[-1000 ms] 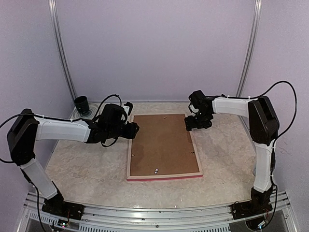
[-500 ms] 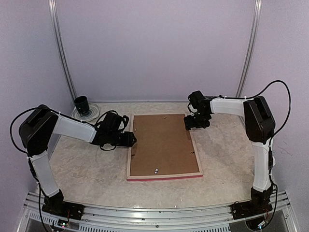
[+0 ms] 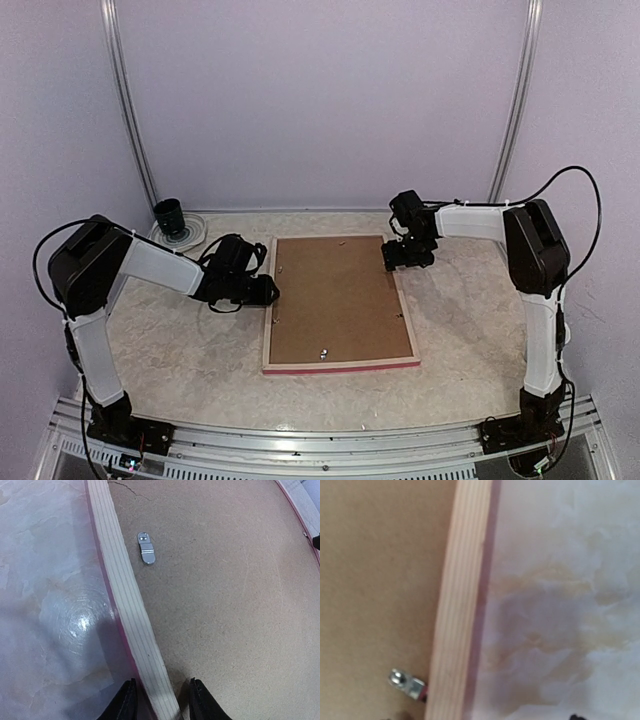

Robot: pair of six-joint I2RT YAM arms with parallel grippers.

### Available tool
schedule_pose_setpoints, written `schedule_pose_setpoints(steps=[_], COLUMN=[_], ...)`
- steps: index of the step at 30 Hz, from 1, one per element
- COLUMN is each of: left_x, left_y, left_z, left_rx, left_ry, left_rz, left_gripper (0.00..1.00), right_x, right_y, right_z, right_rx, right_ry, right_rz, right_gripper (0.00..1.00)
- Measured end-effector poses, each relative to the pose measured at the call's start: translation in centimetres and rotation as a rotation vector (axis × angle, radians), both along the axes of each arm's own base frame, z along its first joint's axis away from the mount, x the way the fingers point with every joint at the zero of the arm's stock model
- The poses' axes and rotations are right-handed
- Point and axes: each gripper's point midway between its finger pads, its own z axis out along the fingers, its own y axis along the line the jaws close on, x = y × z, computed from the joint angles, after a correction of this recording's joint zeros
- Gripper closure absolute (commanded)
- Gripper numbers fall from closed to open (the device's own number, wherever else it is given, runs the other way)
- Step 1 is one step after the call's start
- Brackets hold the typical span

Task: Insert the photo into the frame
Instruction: Adjust the photo frame at the center of the board.

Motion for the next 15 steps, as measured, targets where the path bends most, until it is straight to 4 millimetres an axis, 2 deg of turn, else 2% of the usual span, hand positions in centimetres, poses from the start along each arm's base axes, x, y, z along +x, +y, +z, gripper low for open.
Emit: schedule_pose_setpoints(steps=[5, 12, 15], left_x=[0.1, 0.4, 0.6], left_y=[-0.1, 0.2, 0.1], left_z=[0.0, 0.1, 0.0], left_rx=[-0.01, -0.021, -0.024], left_ry=[0.002, 0.0, -0.004], left_rz=[0.005, 0.029, 0.03], left_gripper=[0.77, 0.88, 0.89], right_x=[-0.5, -0.1, 0.0], right_y=[-0.4, -0.9, -1.2], right_z=[-1.0, -0.9, -0.8], right_rx=[-0.013, -0.03, -0.044], right_ry=[0.015, -0.012, -0.021], right_rz=[-0.007, -0.028, -0.04], right_gripper=[0.26, 0.26, 0.26])
